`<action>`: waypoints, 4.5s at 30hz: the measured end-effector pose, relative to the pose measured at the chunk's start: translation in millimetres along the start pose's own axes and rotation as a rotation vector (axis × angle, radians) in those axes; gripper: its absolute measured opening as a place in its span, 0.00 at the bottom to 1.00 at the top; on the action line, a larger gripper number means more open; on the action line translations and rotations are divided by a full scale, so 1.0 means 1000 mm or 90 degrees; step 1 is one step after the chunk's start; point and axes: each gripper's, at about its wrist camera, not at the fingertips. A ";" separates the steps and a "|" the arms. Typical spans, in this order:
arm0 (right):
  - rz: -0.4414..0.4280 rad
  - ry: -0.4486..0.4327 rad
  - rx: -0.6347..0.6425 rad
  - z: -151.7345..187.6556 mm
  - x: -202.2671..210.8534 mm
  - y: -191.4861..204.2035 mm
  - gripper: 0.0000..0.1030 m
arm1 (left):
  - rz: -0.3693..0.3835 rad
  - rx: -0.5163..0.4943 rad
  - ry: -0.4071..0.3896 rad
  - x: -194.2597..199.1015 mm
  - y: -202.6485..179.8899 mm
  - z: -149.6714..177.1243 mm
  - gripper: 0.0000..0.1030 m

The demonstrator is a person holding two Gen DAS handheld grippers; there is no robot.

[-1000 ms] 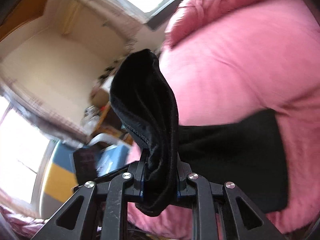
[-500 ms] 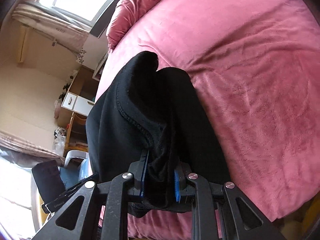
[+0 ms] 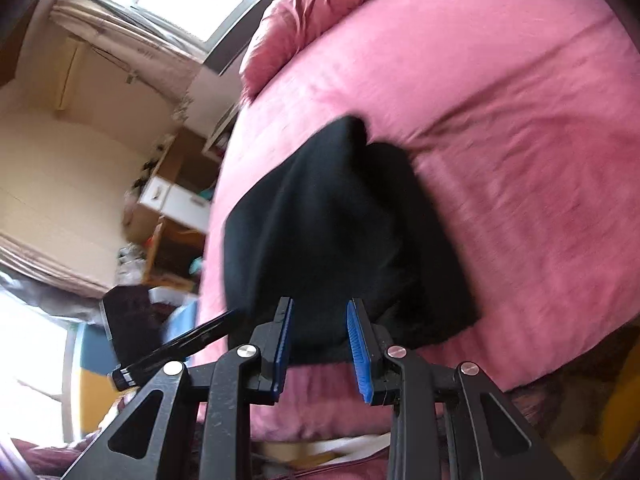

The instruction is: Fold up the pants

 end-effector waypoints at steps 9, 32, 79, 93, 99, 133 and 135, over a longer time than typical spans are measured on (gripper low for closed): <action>0.052 -0.018 -0.150 -0.004 -0.031 -0.027 0.26 | -0.001 -0.004 -0.014 0.012 -0.002 0.001 0.34; 0.062 -0.055 -0.156 -0.007 -0.024 -0.033 0.45 | -0.023 0.004 -0.033 0.026 0.008 0.004 0.34; 0.356 -0.009 0.211 -0.067 -0.089 0.042 0.34 | -0.350 -0.059 -0.029 -0.036 -0.011 -0.054 0.43; 0.300 -0.020 0.220 -0.072 -0.085 0.031 0.36 | -0.352 -0.062 -0.030 -0.043 -0.011 -0.057 0.49; 0.308 -0.040 0.224 -0.066 -0.073 0.040 0.55 | -0.351 -0.060 -0.035 -0.038 -0.012 -0.054 0.51; 0.236 0.011 0.099 -0.072 -0.057 -0.033 0.88 | -0.062 0.184 -0.039 0.019 0.082 0.003 0.71; 0.240 -0.015 0.120 -0.074 -0.047 -0.019 0.87 | -0.036 0.182 -0.030 0.014 0.079 -0.003 0.71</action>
Point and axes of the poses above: each gripper's, at about its wrist camera, not at the fingertips, and x roughly against the way its jaws point, y to its left, z to its underside, and after that the axes turned 5 degrees about y, right-handed
